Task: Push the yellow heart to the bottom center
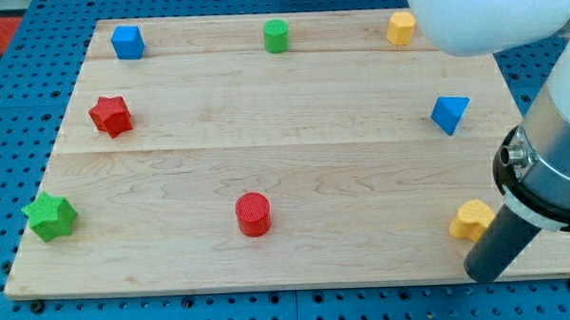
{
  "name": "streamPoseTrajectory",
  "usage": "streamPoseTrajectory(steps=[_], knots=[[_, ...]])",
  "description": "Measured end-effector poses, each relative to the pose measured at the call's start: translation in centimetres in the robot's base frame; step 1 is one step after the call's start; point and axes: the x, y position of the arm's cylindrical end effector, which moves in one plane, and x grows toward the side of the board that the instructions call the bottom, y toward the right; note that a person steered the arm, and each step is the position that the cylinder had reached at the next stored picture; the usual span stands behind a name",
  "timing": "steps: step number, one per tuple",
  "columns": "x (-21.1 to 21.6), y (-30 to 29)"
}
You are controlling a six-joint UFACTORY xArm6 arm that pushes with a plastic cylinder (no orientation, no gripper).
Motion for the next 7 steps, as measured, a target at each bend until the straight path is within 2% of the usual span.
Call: streamPoseTrajectory(steps=[4, 6, 7], knots=[[-1.1, 0.0], [0.1, 5.4], [-1.1, 8.5]])
